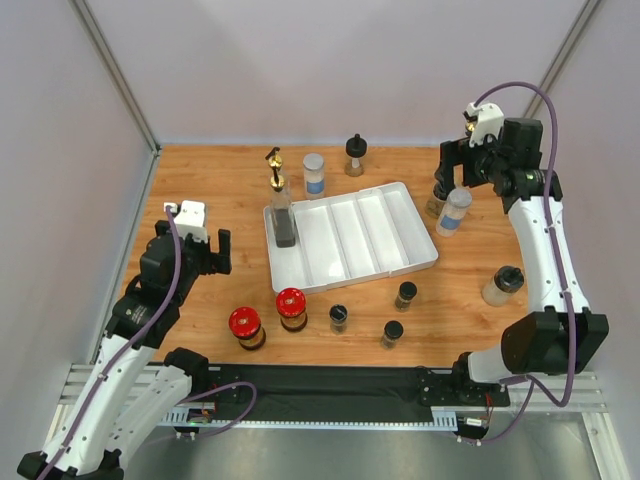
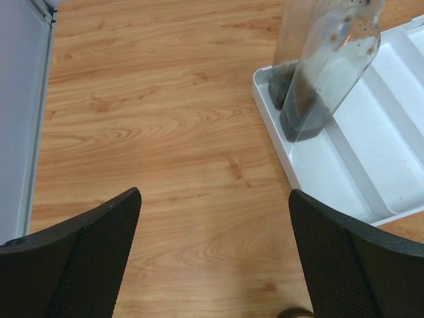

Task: Organize the condiment bottles
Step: Pick up the bottle from the corner of the board.

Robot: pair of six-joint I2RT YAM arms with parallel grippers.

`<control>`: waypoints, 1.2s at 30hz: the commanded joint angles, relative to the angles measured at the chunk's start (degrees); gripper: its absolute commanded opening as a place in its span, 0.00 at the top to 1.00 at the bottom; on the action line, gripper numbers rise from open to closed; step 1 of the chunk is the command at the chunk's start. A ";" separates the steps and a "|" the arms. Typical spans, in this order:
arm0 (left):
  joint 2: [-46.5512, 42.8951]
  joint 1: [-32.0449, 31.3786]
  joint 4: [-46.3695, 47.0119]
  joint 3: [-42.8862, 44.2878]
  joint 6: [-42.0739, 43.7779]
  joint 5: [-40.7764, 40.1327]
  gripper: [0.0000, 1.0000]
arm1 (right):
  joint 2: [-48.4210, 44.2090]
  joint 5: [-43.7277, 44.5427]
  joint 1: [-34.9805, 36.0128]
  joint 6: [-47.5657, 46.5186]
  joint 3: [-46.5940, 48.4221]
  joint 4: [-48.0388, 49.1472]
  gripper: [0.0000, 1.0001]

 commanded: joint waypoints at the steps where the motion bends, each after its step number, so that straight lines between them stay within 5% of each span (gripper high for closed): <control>1: -0.29 -0.23 1.82 -0.31 0.25 -0.13 0.00 | 2.04 2.64 -0.68 -0.02 3.76 0.17 0.00; 21: 0.68 -0.23 1.74 -0.58 0.69 -1.89 0.00 | 18.81 10.02 -4.29 6.39 21.68 2.28 0.00; 36: 1.82 -0.23 1.74 -0.75 1.04 -2.68 0.00 | 33.42 11.87 -4.29 8.51 34.00 4.91 0.20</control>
